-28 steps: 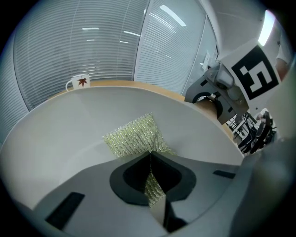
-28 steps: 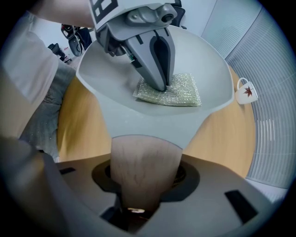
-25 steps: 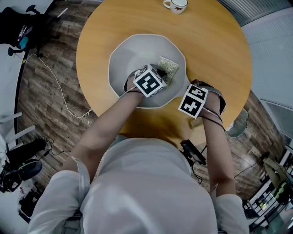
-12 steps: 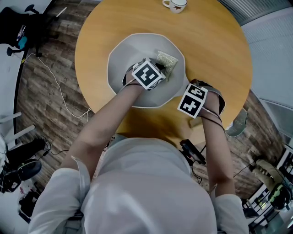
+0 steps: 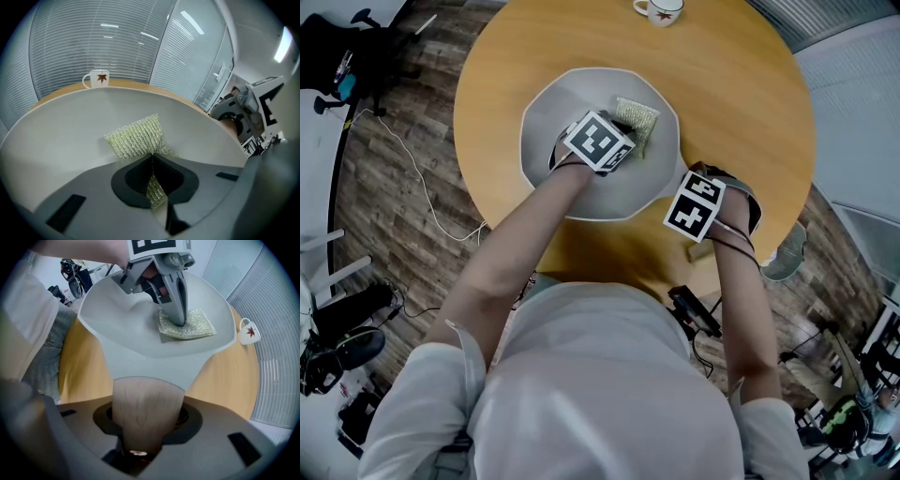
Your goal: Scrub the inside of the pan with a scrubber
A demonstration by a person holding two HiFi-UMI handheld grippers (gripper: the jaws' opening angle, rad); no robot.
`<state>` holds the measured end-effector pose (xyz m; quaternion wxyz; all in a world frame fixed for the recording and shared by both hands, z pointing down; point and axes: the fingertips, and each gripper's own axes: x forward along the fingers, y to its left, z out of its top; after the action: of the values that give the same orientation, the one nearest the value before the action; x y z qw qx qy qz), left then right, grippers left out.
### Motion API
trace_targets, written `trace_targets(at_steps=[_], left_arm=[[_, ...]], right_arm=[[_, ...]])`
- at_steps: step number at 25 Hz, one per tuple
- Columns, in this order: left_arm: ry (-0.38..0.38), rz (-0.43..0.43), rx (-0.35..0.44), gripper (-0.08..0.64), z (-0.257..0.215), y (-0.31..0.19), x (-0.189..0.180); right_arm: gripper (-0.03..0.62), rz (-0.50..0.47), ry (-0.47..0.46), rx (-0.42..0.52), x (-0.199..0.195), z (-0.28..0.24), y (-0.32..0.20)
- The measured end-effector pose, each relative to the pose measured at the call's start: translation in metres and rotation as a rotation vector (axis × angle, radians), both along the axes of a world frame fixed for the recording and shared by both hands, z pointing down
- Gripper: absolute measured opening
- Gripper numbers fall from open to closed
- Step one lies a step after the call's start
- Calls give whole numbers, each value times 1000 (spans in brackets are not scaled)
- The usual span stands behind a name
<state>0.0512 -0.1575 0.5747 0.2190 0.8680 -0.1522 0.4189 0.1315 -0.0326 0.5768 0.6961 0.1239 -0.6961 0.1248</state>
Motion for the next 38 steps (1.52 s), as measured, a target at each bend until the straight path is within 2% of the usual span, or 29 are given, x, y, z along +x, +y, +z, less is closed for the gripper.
trace_targets(at_steps=[4,10,38], left_arm=[[18,-27,-21,18,0,-4,-4],[-5,-43,-1,18,0,-12,-12],[-40,-154,-6,18,-1,-32,-63]], right_arm=[[181,0,-1,0,-1,0,0],[181,1,-3,2,-1,0,0],[181,0,0,1,-1,-1,-1]])
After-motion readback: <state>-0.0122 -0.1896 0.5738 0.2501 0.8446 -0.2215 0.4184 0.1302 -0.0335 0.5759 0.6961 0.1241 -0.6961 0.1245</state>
